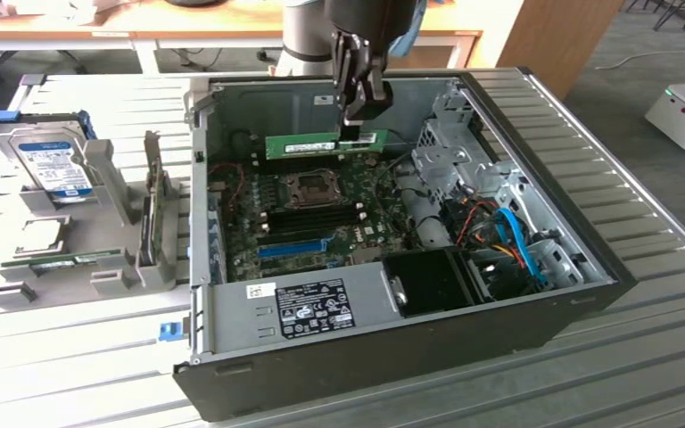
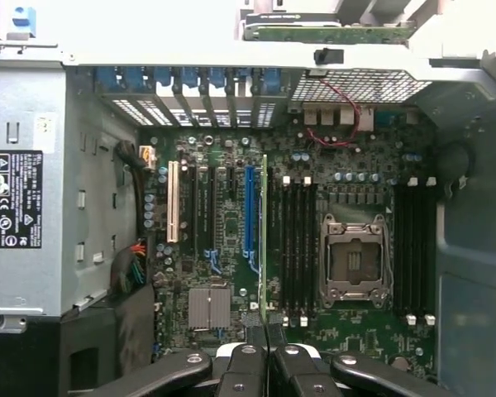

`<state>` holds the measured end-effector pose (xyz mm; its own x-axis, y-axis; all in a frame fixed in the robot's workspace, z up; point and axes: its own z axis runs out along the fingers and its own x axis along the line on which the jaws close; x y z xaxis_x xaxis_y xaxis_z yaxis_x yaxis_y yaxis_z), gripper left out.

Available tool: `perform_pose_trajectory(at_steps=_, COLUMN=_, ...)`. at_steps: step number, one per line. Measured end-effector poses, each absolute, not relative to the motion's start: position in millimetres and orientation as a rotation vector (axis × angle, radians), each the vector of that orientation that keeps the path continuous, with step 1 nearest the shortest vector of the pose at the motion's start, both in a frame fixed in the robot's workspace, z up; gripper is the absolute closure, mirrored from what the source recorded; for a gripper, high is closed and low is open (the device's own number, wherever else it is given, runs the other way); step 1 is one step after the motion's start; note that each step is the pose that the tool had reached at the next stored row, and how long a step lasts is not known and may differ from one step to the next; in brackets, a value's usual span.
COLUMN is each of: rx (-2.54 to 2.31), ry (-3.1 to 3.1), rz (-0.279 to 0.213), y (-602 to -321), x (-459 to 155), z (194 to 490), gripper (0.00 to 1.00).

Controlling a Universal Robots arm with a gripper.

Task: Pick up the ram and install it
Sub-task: 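Pick up the ram and move it above insertion slot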

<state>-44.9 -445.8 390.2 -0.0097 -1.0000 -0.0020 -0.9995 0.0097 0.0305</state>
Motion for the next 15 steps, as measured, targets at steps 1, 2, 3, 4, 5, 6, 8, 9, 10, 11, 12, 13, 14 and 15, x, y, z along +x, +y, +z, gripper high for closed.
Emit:
perform_pose_trajectory(at_steps=1, rx=2.196, ry=-2.218, rz=-0.036, y=-444.3, x=-44.9, z=390.1, gripper=0.88)
perform_pose_trajectory(at_steps=2, rx=2.196, ry=-2.218, rz=-0.036, y=-442.7, x=-45.0, z=390.0, gripper=0.88)
perform_pose_trajectory(at_steps=3, rx=2.196, ry=-2.218, rz=-0.036, y=-441.3, x=-44.9, z=389.9, gripper=0.88)
perform_pose_trajectory(at_steps=4, rx=2.196, ry=-2.218, rz=-0.036, y=-439.8, x=-44.9, z=389.8, gripper=0.88)
perform_pose_trajectory(at_steps=5, rx=2.196, ry=-2.218, rz=-0.036, y=-438.3, x=-44.9, z=389.7, gripper=0.88)
perform_pose_trajectory(at_steps=6, rx=2.196, ry=-2.218, rz=-0.036, y=-436.7, x=-45.0, z=389.5, gripper=0.88)
perform_pose_trajectory(at_steps=8, rx=2.196, ry=-2.218, rz=-0.036, y=-433.7, x=-44.9, z=389.3, gripper=0.88)
perform_pose_trajectory(at_steps=9, rx=2.196, ry=-2.218, rz=-0.036, y=-432.3, x=-45.0, z=389.2, gripper=0.88)
perform_pose_trajectory(at_steps=10, rx=2.196, ry=-2.218, rz=-0.036, y=-430.8, x=-44.9, z=389.1, gripper=0.88)
perform_pose_trajectory(at_steps=11, rx=2.196, ry=-2.218, rz=-0.036, y=-429.5, x=-45.0, z=389.1, gripper=0.88)
perform_pose_trajectory(at_steps=12, rx=2.196, ry=-2.218, rz=-0.036, y=-428.2, x=-44.9, z=389.0, gripper=0.88)
perform_pose_trajectory(at_steps=13, rx=2.196, ry=-2.218, rz=-0.036, y=-427.0, x=-45.0, z=389.0, gripper=0.88)
perform_pose_trajectory(at_steps=14, rx=2.196, ry=-2.218, rz=-0.036, y=-425.9, x=-45.0, z=388.9, gripper=0.88)
perform_pose_trajectory(at_steps=15, rx=2.196, ry=-2.218, rz=-0.036, y=-424.8, x=-45.0, z=388.8, gripper=0.88)
